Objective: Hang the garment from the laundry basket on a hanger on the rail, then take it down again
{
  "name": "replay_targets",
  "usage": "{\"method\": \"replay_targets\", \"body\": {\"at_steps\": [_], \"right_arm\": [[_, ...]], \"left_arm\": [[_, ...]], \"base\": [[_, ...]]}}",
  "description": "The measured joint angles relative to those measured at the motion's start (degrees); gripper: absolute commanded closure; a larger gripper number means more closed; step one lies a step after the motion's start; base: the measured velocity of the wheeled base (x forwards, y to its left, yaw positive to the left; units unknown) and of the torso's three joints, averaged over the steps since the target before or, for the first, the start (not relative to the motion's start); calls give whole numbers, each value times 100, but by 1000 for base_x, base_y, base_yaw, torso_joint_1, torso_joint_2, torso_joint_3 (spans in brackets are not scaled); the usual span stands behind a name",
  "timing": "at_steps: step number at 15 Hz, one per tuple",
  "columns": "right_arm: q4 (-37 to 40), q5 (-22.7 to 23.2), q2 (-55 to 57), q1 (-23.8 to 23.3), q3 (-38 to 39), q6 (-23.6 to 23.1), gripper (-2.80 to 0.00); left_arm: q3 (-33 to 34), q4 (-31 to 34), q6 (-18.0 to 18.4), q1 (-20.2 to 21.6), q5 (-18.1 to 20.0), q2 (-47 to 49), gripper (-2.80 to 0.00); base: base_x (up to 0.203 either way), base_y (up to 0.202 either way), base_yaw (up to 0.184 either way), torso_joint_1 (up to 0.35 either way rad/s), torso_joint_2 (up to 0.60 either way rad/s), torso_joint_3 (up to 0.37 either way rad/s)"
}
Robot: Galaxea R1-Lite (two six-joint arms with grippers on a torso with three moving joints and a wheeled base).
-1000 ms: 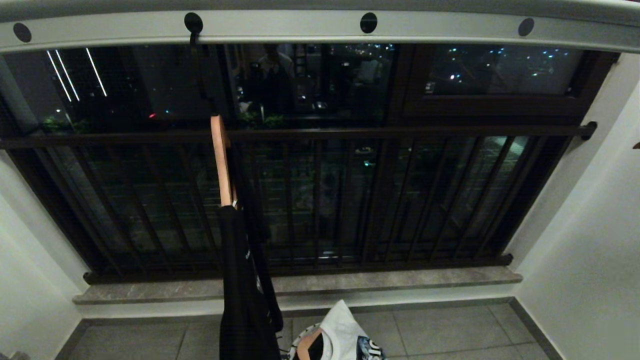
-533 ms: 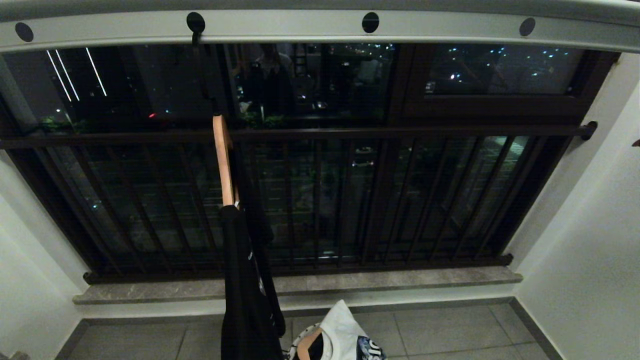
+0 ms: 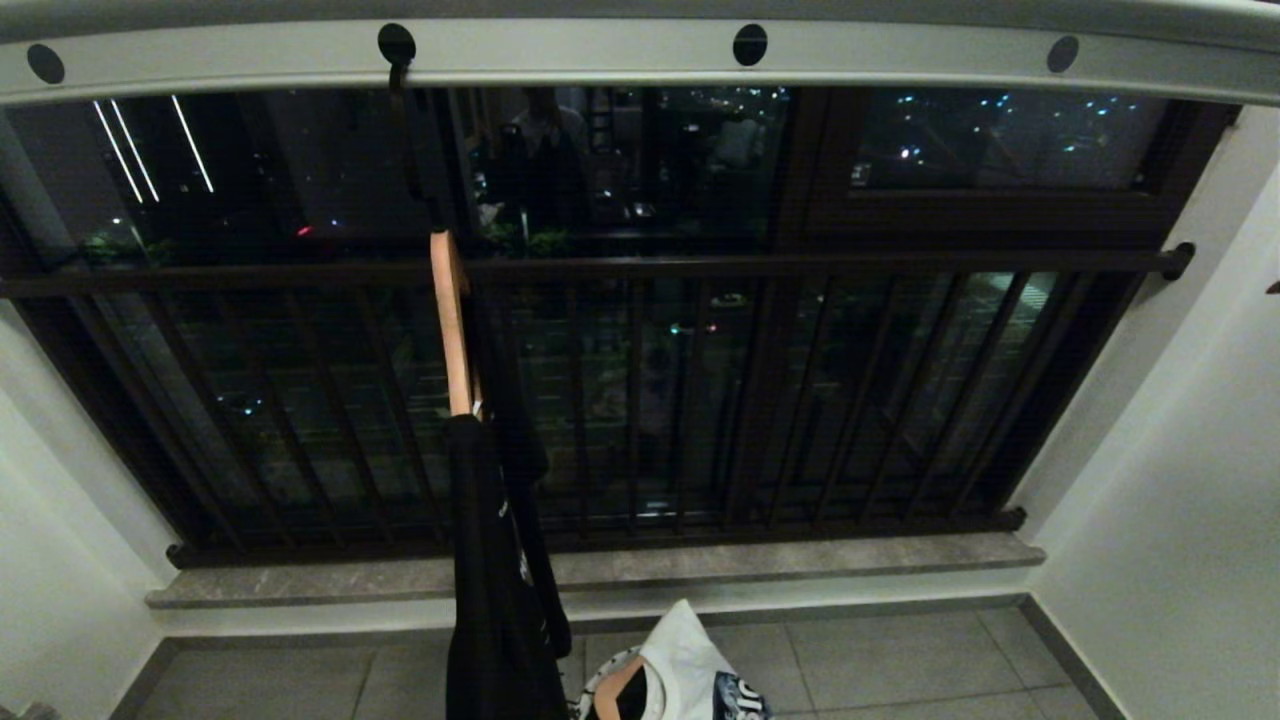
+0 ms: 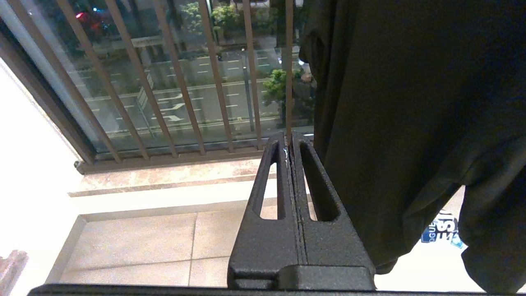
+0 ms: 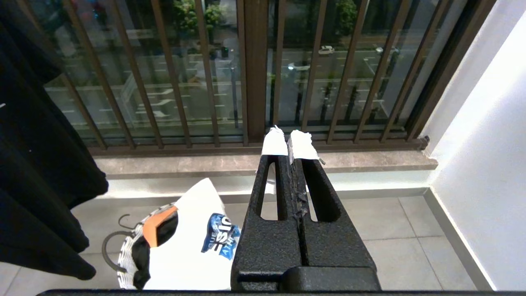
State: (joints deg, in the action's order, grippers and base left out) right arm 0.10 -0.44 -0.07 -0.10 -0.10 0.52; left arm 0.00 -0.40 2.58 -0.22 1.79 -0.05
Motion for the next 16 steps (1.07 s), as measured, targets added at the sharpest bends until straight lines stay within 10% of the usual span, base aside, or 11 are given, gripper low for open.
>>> {"method": "replay_targets", "body": {"at_steps": [16], "right_arm": [[1,0,0,0,0,3,0]], "left_arm": [[-63,-9,-206,4,-184,0,0]], "base": [[0,0,0,0,0,0]]}}
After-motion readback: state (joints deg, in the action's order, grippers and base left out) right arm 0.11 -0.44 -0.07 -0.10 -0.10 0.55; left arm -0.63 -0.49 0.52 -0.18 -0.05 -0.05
